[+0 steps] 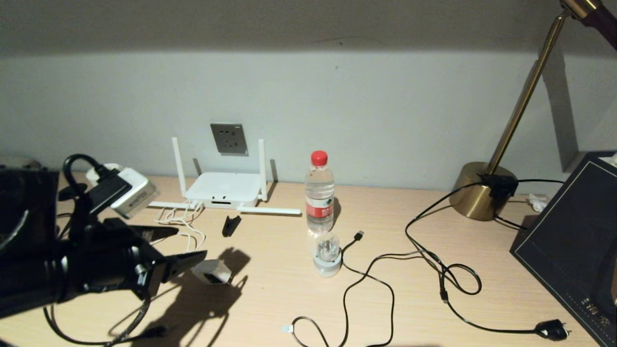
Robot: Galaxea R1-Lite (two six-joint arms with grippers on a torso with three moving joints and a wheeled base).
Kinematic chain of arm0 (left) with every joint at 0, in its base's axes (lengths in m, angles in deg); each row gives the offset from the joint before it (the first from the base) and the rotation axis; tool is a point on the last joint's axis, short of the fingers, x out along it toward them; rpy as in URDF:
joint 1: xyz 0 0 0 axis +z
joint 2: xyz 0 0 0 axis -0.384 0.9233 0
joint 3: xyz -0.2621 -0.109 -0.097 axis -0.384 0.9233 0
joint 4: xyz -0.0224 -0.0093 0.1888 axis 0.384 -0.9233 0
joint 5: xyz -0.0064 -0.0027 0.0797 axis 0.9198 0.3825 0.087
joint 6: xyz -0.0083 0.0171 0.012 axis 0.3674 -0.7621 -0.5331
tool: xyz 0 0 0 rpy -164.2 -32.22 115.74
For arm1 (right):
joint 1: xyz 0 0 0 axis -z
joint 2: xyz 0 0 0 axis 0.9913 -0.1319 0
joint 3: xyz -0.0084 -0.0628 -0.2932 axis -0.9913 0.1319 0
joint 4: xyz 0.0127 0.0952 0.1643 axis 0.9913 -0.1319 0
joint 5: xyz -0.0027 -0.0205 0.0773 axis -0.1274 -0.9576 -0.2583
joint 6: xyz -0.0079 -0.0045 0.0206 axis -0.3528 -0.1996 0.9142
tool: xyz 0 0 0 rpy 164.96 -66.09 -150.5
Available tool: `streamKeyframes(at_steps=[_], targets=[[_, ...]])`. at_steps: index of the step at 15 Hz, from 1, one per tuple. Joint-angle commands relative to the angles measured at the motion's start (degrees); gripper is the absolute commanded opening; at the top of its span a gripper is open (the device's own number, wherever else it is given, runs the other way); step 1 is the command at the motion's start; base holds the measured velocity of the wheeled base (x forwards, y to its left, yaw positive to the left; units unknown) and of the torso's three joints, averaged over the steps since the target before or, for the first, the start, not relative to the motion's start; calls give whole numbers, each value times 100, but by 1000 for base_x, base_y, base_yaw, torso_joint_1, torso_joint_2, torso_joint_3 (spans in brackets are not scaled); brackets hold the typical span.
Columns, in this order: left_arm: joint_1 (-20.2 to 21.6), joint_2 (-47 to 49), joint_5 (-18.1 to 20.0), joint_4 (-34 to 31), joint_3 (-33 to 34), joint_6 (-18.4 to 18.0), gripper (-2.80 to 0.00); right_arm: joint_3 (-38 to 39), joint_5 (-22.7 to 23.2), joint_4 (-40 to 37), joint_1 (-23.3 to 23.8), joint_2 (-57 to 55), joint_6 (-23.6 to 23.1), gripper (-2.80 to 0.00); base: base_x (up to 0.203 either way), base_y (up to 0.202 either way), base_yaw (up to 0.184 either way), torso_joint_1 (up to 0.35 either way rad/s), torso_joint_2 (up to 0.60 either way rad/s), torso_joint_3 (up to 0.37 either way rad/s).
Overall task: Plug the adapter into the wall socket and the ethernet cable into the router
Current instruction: Pick up plug
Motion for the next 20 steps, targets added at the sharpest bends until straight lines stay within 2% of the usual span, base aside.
streamKeyframes(at_steps=[1, 2, 4, 6, 7, 9, 11, 12, 14, 17, 20], targets=[[228, 785, 697, 64, -312, -710, 0, 185, 3, 4, 0, -8, -3, -280, 0, 0, 0, 0, 0, 0], [323, 944, 915, 87, -464, -1345, 0, 185, -4, 4, 0, -8, -3, -280, 0, 0, 0, 0, 0, 0], [486, 1197, 1048, -98, -738, -2265, 0, 185, -4, 4, 0, -8, -3, -280, 0, 0, 0, 0, 0, 0], [520, 1255, 1472, -870, -986, -2909, 0, 185, -3, 4, 0, -8, -3, -280, 0, 0, 0, 0, 0, 0], [554, 1263, 1718, -1241, -1150, -3374, 0, 185, -4, 4, 0, -8, -3, -280, 0, 0, 0, 0, 0, 0], [744, 1327, 1945, -2226, -1628, -4323, 0, 185, 5, 4, 0, -8, -3, -280, 0, 0, 0, 0, 0, 0], [830, 1343, 1995, -3318, -1995, -4874, 0, 185, -4, 4, 0, -8, -3, -280, 0, 0, 0, 0, 0, 0], [849, 1376, 1993, -3565, -2131, -5191, 0, 185, -4, 4, 0, -8, -3, -280, 0, 0, 0, 0, 0, 0], [856, 1609, 1947, -3516, -2155, -5487, 0, 185, -4, 4, 0, -8, -3, -280, 0, 0, 0, 0, 0, 0], [841, 1962, 1727, -3472, -2216, -6276, 0, 185, -4, 4, 0, -8, -3, -280, 0, 0, 0, 0, 0, 0], [833, 2317, 1517, -3384, -2315, -6445, 0, 185, -4, 4, 0, -8, -3, -280, 0, 0, 0, 0, 0, 0]])
